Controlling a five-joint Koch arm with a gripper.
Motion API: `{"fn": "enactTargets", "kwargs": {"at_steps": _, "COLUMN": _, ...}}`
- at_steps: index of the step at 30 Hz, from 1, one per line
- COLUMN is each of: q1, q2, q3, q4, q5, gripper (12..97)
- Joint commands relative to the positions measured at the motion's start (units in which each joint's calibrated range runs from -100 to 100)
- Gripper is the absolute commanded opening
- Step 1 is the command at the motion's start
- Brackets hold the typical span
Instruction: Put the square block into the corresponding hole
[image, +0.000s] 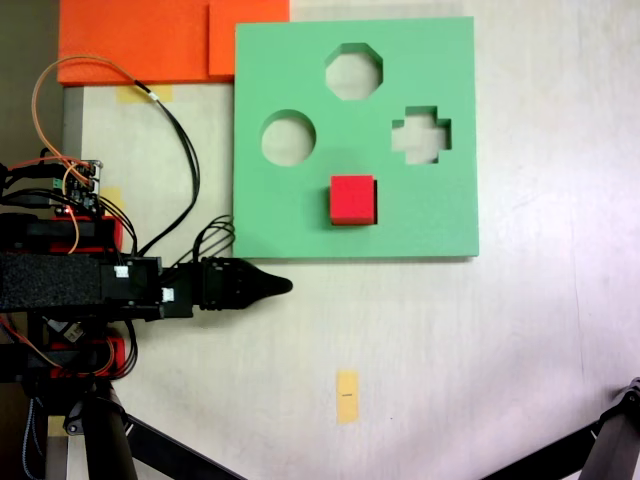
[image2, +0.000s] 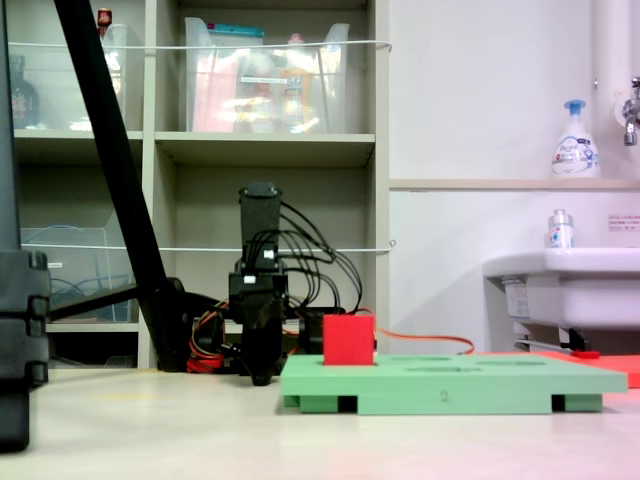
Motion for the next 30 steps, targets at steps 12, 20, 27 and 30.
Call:
{"fn": "enactTargets", "kwargs": {"at_steps": 12, "q1": -1.2, "q2": -0.4, "q3": -1.9, "q4": -5.1, "q5": -0.7, "gripper": 49.5}}
{"fn": "enactTargets", "kwargs": {"at_steps": 20, "q1": -1.1, "q2": -0.4, "q3": -1.9, "q4": -4.9, "q5": -0.7, "gripper": 49.5}}
{"fn": "enactTargets", "kwargs": {"at_steps": 27, "q1": -1.1, "q2": -0.4, "q3": -1.9, "q4": -5.0, "q5": -0.7, "gripper": 49.5}}
{"fn": "enactTargets", "kwargs": {"at_steps": 30, "q1": -1.1, "q2": -0.4, "q3": -1.9, "q4": -5.0, "q5": -0.6, "gripper": 49.5}}
